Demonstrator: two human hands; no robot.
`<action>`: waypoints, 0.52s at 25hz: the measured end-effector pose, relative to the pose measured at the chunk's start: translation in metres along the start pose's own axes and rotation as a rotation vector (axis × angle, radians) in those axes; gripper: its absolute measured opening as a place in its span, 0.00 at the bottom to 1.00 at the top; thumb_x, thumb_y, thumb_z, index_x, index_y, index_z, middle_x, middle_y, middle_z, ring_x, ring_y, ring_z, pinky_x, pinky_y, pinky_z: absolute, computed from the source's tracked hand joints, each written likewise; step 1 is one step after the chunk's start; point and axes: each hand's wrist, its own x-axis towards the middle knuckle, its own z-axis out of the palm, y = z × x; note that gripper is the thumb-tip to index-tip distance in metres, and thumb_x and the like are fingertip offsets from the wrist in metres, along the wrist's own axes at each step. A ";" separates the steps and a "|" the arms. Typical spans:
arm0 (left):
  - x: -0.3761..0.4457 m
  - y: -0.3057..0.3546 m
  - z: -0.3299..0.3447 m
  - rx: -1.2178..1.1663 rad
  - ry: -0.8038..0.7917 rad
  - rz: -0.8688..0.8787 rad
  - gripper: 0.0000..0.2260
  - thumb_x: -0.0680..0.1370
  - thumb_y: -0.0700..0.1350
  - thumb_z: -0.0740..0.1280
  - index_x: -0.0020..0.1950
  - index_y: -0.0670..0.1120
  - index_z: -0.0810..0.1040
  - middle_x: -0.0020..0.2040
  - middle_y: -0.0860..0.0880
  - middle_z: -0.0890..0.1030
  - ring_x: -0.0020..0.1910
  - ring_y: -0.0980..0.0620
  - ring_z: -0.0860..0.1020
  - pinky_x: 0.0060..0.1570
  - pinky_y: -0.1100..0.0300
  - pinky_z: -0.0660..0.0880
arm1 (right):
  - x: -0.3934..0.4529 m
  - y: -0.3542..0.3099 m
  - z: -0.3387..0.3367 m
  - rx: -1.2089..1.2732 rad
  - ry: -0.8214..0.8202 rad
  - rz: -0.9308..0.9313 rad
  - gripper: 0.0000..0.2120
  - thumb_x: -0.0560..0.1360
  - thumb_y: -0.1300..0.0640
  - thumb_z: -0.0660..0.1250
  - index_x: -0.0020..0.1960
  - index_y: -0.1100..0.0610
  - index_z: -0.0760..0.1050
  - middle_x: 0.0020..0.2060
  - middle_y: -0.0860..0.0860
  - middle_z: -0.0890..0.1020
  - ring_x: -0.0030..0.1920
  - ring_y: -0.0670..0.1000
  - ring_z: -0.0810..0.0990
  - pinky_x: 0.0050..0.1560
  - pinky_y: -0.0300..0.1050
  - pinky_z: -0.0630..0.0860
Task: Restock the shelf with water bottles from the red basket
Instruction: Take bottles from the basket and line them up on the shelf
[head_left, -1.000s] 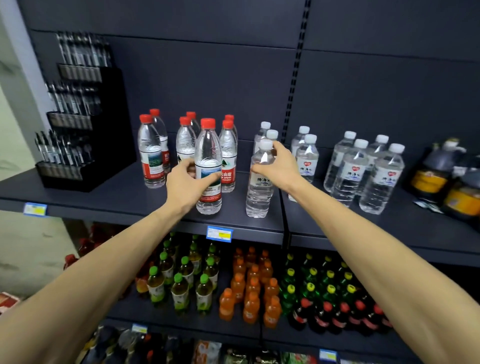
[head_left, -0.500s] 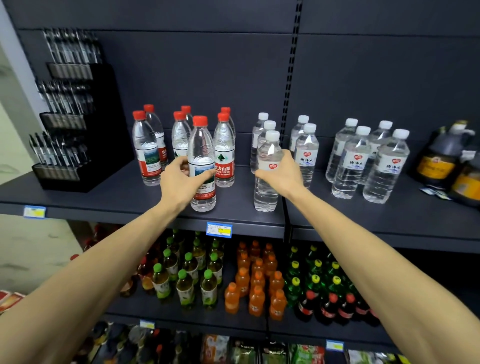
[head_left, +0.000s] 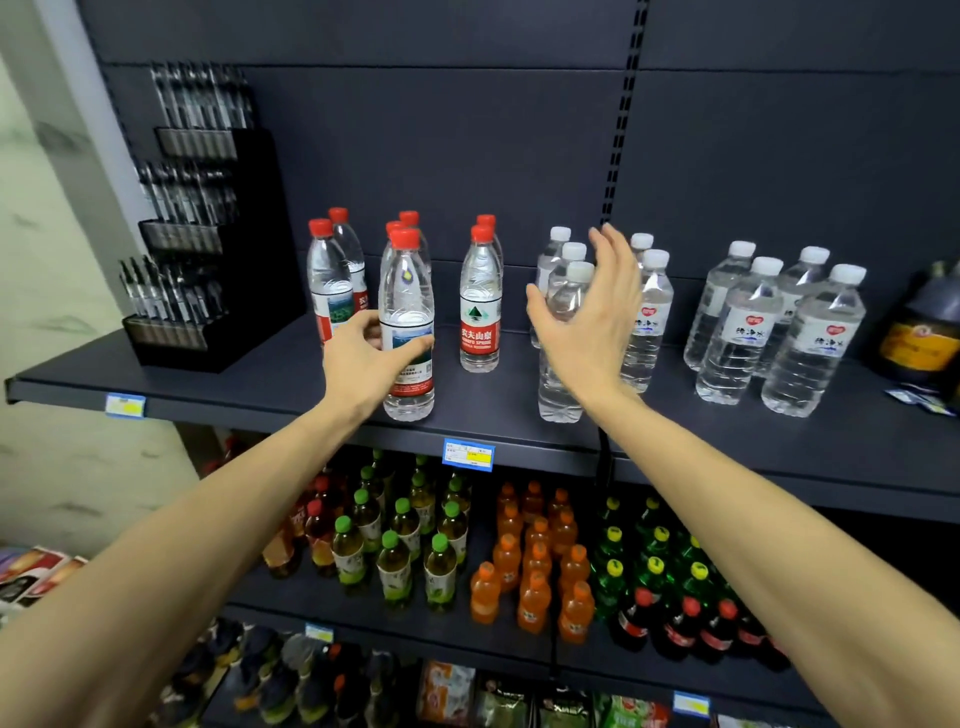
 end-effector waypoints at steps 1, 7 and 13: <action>0.000 -0.003 -0.007 0.015 0.011 -0.003 0.24 0.66 0.56 0.82 0.59 0.49 0.83 0.49 0.56 0.86 0.47 0.61 0.83 0.53 0.59 0.81 | -0.001 -0.013 0.006 0.021 -0.003 -0.083 0.31 0.76 0.48 0.70 0.75 0.60 0.68 0.75 0.53 0.69 0.75 0.54 0.67 0.75 0.49 0.62; -0.009 -0.018 -0.045 0.036 0.048 -0.024 0.26 0.64 0.58 0.82 0.58 0.50 0.85 0.47 0.56 0.87 0.46 0.63 0.84 0.53 0.58 0.82 | -0.036 -0.075 0.067 0.329 -0.673 0.187 0.27 0.76 0.39 0.69 0.68 0.54 0.75 0.62 0.47 0.80 0.62 0.47 0.78 0.65 0.52 0.75; -0.012 -0.038 -0.080 0.085 0.019 -0.017 0.28 0.60 0.63 0.80 0.57 0.53 0.86 0.45 0.58 0.87 0.46 0.64 0.84 0.53 0.55 0.82 | -0.041 -0.126 0.115 0.632 -0.889 0.429 0.19 0.72 0.44 0.77 0.56 0.55 0.81 0.45 0.44 0.87 0.46 0.39 0.84 0.50 0.38 0.79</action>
